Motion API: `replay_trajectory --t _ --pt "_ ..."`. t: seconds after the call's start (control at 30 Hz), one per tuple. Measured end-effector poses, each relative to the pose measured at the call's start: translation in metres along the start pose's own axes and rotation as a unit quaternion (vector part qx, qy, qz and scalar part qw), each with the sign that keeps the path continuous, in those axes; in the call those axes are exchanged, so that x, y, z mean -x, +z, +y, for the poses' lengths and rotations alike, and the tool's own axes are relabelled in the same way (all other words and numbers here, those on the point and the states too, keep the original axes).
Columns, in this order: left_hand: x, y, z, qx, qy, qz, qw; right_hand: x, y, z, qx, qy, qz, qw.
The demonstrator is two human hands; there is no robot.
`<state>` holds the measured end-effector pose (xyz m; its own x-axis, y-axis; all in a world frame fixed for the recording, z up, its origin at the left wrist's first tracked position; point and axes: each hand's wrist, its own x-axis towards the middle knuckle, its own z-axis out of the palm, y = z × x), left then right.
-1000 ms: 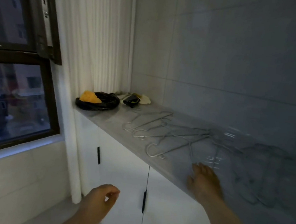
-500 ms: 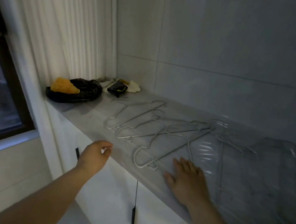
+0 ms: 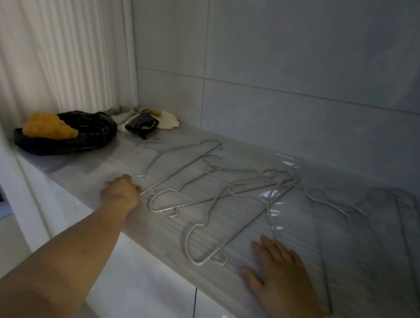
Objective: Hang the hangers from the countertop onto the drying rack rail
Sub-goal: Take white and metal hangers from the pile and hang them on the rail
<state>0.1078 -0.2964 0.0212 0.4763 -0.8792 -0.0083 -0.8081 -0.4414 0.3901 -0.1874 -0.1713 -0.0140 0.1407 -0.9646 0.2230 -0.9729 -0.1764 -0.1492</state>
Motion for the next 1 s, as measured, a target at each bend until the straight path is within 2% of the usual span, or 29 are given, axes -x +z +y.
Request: replay_trajectory --t 0.3,0.37,0.4,0.43,0.47,0.53,0.6,0.63,0.73,0.9,1.0 --pt "-0.03 -0.021 0.005 -0.015 -0.007 -0.058 0.998 -0.004 0.008 0.001 0.014 -0.009 0.05 0.999" --pt "-0.033 -0.022 0.003 0.048 -0.027 -0.076 0.996 -0.004 0.008 0.001 0.01 -0.013 0.052 0.998" --pt "-0.033 -0.023 0.003 0.121 -0.047 -0.089 0.988 -0.004 0.008 0.001 0.014 -0.018 0.065 0.998" --pt "-0.031 -0.026 0.002 0.217 -0.073 -0.106 0.968 -0.004 0.008 0.001 0.015 -0.021 0.082 0.996" --pt "-0.029 -0.029 0.001 0.322 -0.097 -0.125 0.933 -0.003 0.008 0.001 0.021 -0.02 0.097 0.995" --pt "-0.023 -0.035 0.003 0.5 -0.114 -0.151 0.845 -0.003 0.007 0.001 0.017 -0.015 0.088 0.996" --pt "-0.014 -0.042 0.007 0.582 -0.102 -0.153 0.792 -0.002 0.007 0.0 0.014 -0.019 0.066 0.998" --pt "-0.009 -0.045 0.01 0.599 -0.08 -0.143 0.784 -0.002 0.007 -0.001 0.013 -0.018 0.063 0.998" --pt "0.009 -0.055 0.02 0.6 -0.001 -0.093 0.795 -0.002 0.009 0.002 0.025 -0.016 0.066 0.997" --pt "0.043 -0.077 0.019 0.602 0.059 -0.038 0.795 -0.002 0.008 0.003 0.035 -0.034 0.065 0.997" --pt "0.077 -0.091 0.011 0.604 0.102 -0.01 0.79 0.001 0.002 0.002 0.017 -0.048 0.096 0.994"
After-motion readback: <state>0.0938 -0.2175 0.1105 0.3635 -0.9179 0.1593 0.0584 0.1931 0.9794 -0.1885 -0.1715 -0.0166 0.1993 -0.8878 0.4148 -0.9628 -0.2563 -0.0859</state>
